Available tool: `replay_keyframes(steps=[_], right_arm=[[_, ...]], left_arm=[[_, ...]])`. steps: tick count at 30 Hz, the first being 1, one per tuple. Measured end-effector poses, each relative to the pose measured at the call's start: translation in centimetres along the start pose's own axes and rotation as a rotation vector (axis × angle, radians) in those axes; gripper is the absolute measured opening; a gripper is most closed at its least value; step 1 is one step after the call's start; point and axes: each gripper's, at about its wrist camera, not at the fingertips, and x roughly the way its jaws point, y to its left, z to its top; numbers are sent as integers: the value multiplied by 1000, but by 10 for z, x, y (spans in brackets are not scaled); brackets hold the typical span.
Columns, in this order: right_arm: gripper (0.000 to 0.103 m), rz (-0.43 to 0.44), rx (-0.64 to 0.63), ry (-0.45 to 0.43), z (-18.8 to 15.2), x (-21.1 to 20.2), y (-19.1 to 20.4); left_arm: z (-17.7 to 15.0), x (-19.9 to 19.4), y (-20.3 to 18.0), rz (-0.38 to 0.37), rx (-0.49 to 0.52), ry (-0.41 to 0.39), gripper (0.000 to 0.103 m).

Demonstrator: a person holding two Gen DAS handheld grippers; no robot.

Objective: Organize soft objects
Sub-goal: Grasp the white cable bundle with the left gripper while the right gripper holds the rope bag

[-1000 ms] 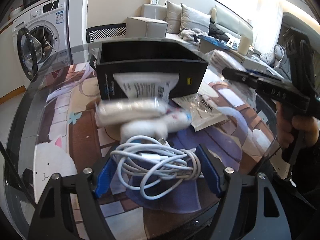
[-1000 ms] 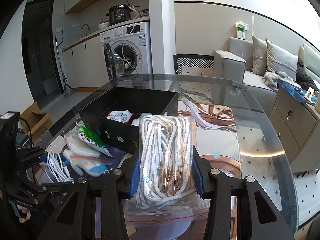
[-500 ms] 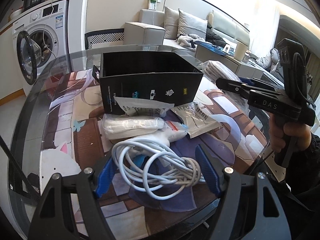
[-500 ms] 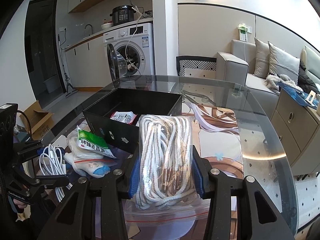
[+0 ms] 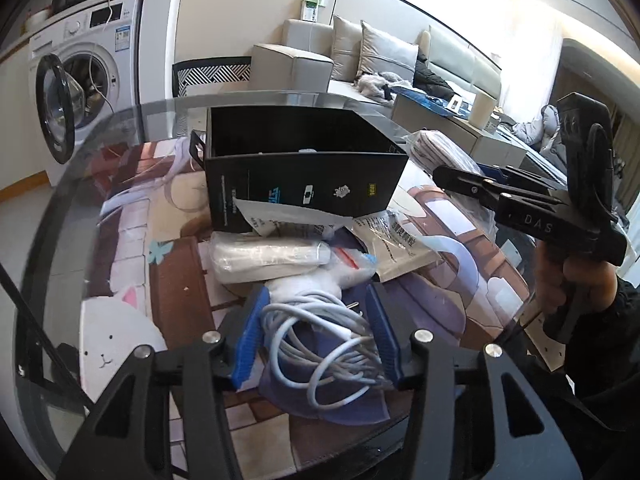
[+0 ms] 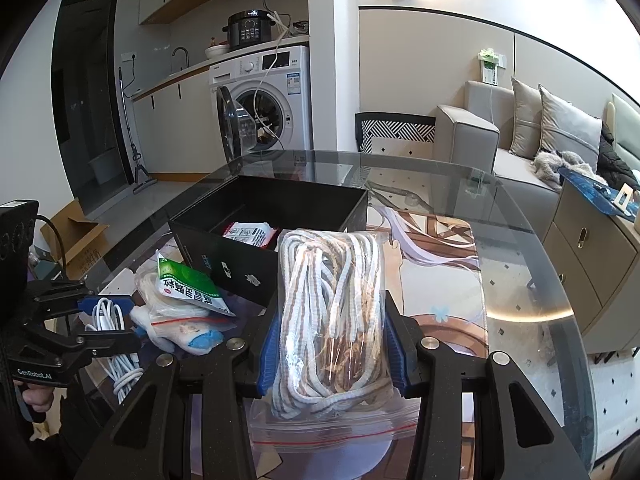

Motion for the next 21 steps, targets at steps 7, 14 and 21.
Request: replay_keyframes(steps=[7,14,21], right_arm=[[44,1,3,2,-1,2,-1],[45,0,0,1,-2,3,-1],[45,7,-13,1,-2,2,2]], left_arm=[[-1,1,1,13,15,26,54],[-17,-2,7,-16,6,67,84],[-28,12,0,-18,22,110,88]])
